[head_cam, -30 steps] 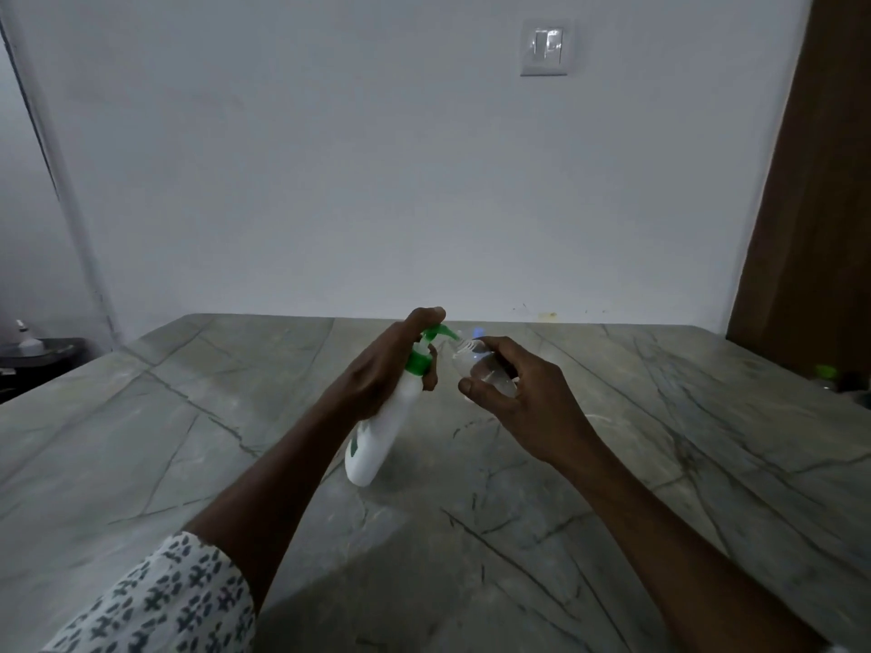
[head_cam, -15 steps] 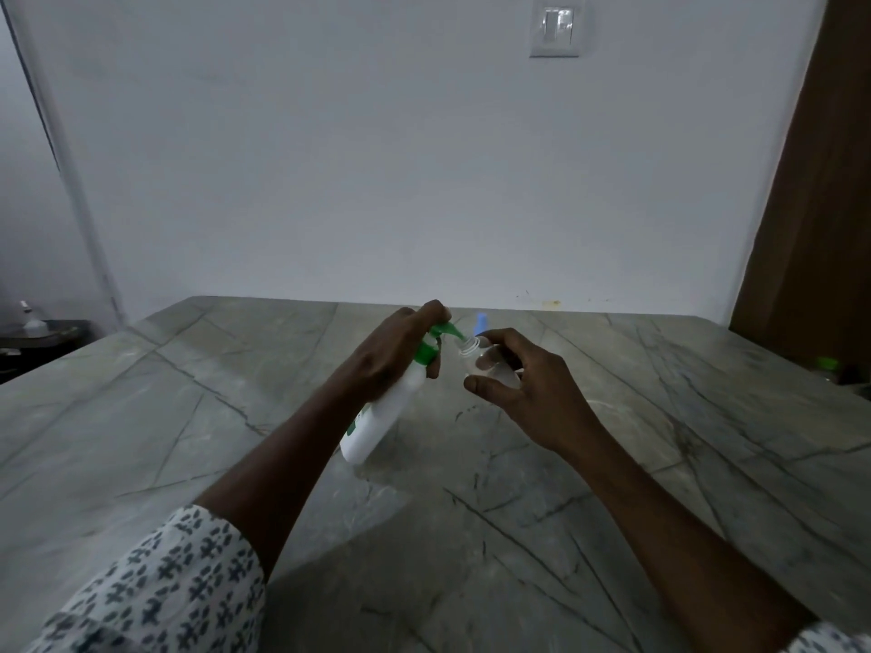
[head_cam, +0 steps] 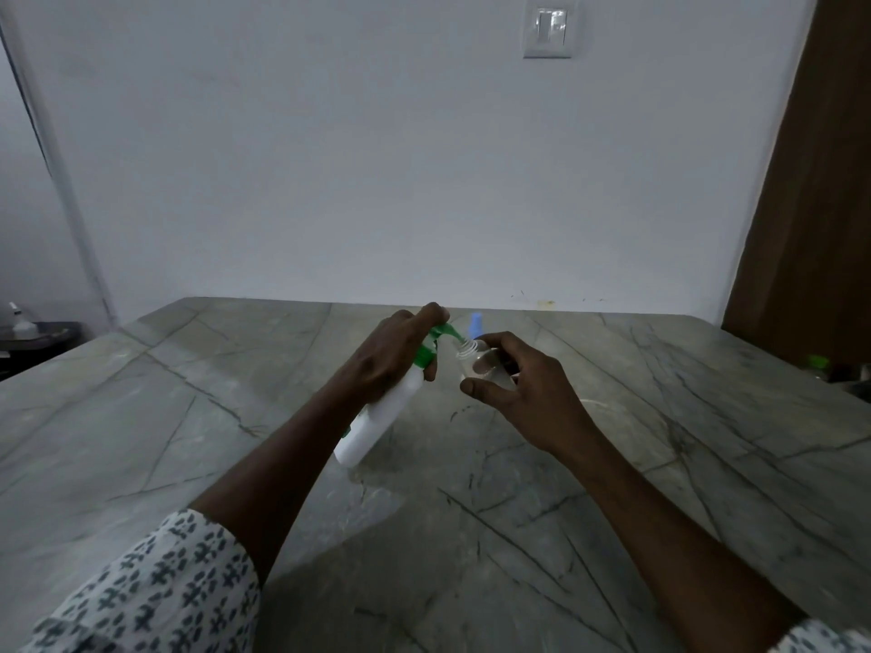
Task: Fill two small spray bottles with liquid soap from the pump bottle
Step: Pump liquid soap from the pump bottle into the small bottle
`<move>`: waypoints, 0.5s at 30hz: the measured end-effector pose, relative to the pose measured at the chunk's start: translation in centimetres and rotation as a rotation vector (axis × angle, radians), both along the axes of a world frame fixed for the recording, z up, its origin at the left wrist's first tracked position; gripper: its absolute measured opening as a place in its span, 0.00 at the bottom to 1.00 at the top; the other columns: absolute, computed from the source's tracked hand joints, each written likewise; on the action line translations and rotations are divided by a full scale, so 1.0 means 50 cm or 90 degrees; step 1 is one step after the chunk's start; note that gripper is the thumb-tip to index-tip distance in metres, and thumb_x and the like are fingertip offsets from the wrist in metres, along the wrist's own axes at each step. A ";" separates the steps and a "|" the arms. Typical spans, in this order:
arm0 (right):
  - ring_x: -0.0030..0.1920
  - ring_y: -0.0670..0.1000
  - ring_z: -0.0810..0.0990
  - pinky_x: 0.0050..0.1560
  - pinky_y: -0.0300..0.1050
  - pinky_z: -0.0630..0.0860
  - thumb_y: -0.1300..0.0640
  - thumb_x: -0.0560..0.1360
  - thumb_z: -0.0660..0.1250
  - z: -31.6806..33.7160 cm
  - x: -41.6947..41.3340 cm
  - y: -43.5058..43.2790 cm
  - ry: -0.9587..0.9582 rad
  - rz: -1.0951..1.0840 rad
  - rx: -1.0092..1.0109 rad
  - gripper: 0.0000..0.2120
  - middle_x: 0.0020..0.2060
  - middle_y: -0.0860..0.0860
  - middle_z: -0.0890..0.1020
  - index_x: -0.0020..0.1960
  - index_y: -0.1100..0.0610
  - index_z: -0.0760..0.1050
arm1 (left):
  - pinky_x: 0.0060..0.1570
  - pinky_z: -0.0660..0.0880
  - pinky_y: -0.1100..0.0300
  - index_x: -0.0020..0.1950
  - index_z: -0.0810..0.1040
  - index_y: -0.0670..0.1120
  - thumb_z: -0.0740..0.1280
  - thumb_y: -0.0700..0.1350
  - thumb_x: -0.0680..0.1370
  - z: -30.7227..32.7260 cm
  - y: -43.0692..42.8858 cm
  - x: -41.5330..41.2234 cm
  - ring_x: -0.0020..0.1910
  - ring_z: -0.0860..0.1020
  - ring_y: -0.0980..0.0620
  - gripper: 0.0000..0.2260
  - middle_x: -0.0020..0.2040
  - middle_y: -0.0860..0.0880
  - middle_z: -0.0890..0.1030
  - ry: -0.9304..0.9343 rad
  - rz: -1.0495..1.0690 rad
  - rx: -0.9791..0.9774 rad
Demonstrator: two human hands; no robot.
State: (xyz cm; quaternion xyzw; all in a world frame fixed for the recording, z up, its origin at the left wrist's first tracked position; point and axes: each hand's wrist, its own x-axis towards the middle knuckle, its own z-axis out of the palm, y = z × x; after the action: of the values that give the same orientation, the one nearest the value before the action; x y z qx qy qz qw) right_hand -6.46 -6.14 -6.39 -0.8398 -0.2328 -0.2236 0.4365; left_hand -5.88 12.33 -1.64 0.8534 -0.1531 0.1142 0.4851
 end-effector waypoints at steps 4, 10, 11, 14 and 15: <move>0.48 0.42 0.79 0.46 0.33 0.74 0.49 0.70 0.75 -0.002 -0.001 0.002 0.000 0.002 -0.007 0.23 0.49 0.46 0.82 0.62 0.51 0.74 | 0.43 0.72 0.54 0.40 0.74 0.45 0.55 0.57 0.76 0.004 0.001 -0.001 0.33 0.75 0.47 0.18 0.31 0.46 0.79 0.017 -0.008 -0.006; 0.49 0.44 0.81 0.48 0.39 0.77 0.49 0.69 0.75 0.001 -0.001 -0.001 -0.004 -0.005 0.012 0.24 0.49 0.47 0.83 0.62 0.51 0.75 | 0.40 0.70 0.58 0.45 0.80 0.36 0.53 0.61 0.80 -0.002 0.002 0.003 0.29 0.76 0.53 0.30 0.30 0.47 0.79 -0.020 0.002 0.026; 0.49 0.44 0.81 0.49 0.40 0.78 0.49 0.69 0.75 0.001 0.000 -0.002 -0.004 -0.006 0.013 0.24 0.49 0.47 0.83 0.62 0.51 0.75 | 0.40 0.70 0.58 0.46 0.80 0.36 0.53 0.58 0.82 -0.002 -0.001 0.002 0.30 0.75 0.52 0.28 0.31 0.47 0.79 -0.021 0.005 0.031; 0.49 0.45 0.81 0.50 0.42 0.79 0.49 0.68 0.76 -0.003 0.000 -0.002 -0.004 -0.007 0.008 0.24 0.49 0.46 0.83 0.62 0.51 0.75 | 0.39 0.70 0.58 0.43 0.77 0.45 0.53 0.53 0.84 0.002 -0.006 -0.002 0.31 0.74 0.51 0.19 0.32 0.46 0.78 -0.015 0.016 0.046; 0.49 0.45 0.80 0.51 0.42 0.78 0.49 0.68 0.76 -0.004 0.000 -0.002 -0.006 -0.006 0.007 0.24 0.49 0.46 0.82 0.62 0.51 0.75 | 0.40 0.71 0.57 0.42 0.76 0.46 0.53 0.53 0.83 0.003 -0.006 -0.005 0.31 0.74 0.50 0.18 0.32 0.46 0.78 -0.011 0.012 0.048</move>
State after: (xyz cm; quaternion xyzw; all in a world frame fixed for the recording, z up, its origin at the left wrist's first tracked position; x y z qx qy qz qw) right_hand -6.46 -6.25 -6.57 -0.8377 -0.2294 -0.2308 0.4387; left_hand -6.11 12.02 -1.50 0.8715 -0.1535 0.1201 0.4500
